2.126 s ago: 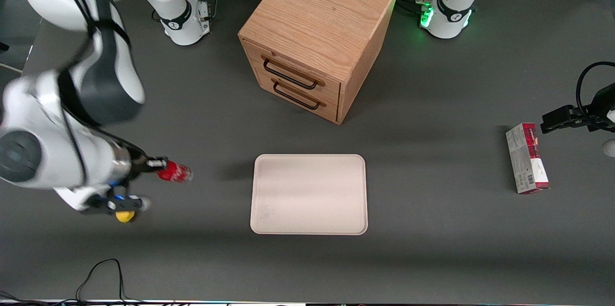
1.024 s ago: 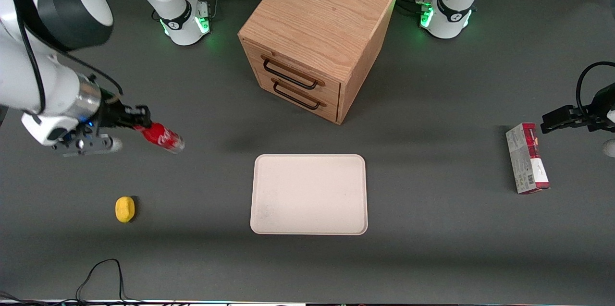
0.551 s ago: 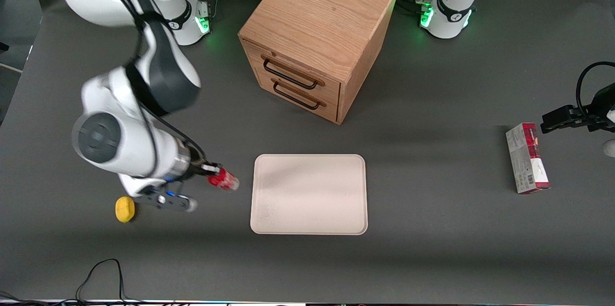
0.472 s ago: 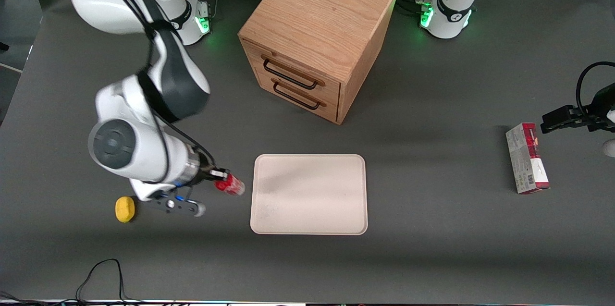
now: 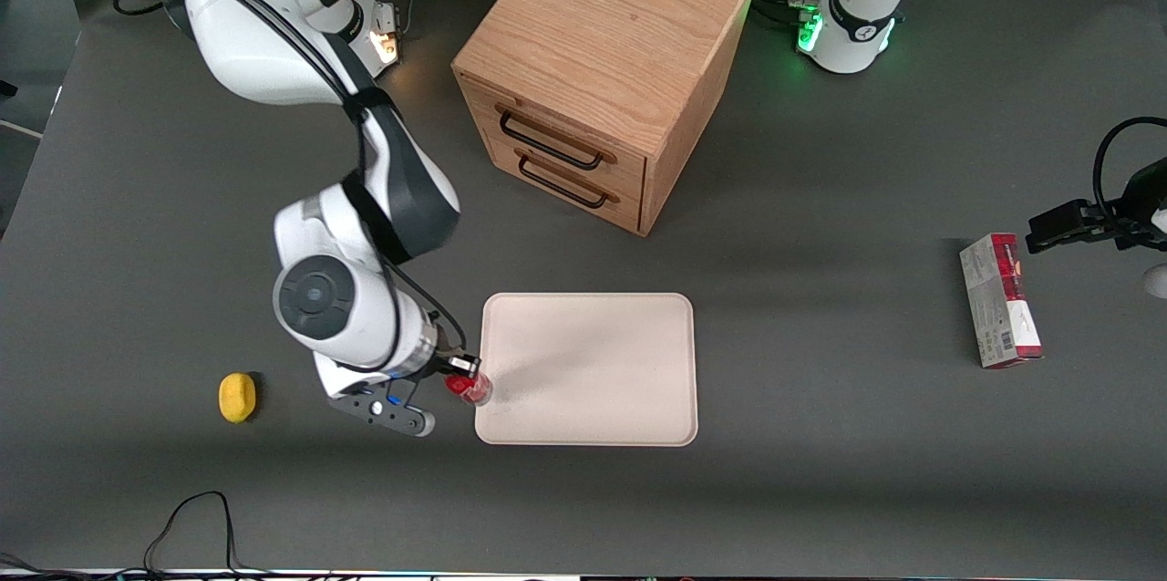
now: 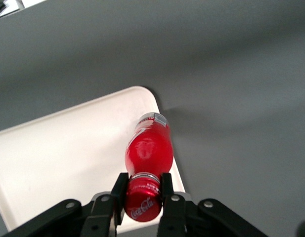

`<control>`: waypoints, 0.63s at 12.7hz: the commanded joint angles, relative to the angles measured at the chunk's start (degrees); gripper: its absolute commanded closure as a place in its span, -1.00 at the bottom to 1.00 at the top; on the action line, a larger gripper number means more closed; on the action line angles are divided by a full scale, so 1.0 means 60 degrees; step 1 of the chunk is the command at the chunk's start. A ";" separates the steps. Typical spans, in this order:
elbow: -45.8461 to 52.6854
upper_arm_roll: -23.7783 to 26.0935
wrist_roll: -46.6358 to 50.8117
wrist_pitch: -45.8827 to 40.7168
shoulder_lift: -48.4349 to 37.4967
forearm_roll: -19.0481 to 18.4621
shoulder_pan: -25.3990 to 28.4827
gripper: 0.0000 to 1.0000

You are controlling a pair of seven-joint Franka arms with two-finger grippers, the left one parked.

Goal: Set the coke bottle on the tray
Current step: 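Carry the held bottle over the white tray's edge, then lower the bottle onto the tray and open the right gripper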

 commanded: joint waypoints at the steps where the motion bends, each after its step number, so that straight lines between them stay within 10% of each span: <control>1: 0.0558 -0.0012 0.0659 0.0497 0.0626 -0.0301 0.0101 1.00; 8: 0.0528 0.0003 0.1320 0.0807 0.0717 -0.0315 0.0393 1.00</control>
